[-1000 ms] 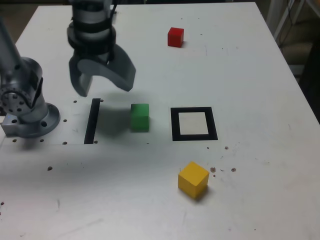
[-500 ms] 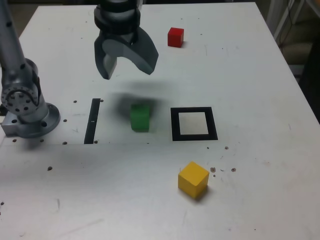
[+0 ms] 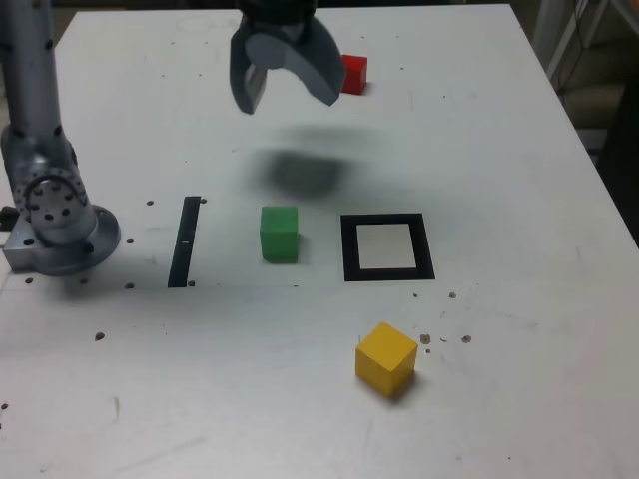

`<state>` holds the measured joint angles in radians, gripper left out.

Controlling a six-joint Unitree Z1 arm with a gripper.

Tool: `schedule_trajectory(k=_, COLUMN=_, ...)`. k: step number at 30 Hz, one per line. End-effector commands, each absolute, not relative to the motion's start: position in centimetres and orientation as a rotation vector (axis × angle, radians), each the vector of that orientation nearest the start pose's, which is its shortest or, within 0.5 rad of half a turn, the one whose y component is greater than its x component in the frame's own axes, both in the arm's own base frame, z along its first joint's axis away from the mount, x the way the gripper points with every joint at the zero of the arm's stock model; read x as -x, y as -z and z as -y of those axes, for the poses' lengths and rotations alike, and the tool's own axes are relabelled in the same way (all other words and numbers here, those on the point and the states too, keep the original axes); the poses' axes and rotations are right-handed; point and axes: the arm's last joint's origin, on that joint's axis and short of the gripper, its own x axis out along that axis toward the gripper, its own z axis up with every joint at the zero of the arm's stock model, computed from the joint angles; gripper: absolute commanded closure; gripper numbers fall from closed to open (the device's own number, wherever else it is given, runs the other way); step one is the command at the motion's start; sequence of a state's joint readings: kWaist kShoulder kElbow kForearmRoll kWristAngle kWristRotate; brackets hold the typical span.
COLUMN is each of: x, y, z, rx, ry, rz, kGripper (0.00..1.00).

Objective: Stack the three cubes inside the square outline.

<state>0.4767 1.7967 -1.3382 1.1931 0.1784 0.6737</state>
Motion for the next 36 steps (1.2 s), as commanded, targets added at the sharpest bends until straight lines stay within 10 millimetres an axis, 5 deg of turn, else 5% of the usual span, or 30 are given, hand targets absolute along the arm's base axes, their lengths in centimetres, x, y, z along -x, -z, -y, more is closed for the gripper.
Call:
schedule_trajectory(k=1, x=-25.7, y=-28.2, z=-15.1, rx=-0.249, ry=0.077, rz=-1.734, kGripper=0.01)
schedule_trajectory(k=21, x=-29.9, y=-28.7, z=-23.9, rx=-0.341, ry=0.137, rz=-1.733, kGripper=0.01)
schedule_trajectory(k=36, x=-33.8, y=-26.5, z=-28.4, rx=-0.339, ry=0.137, rz=-1.76, kGripper=0.02)
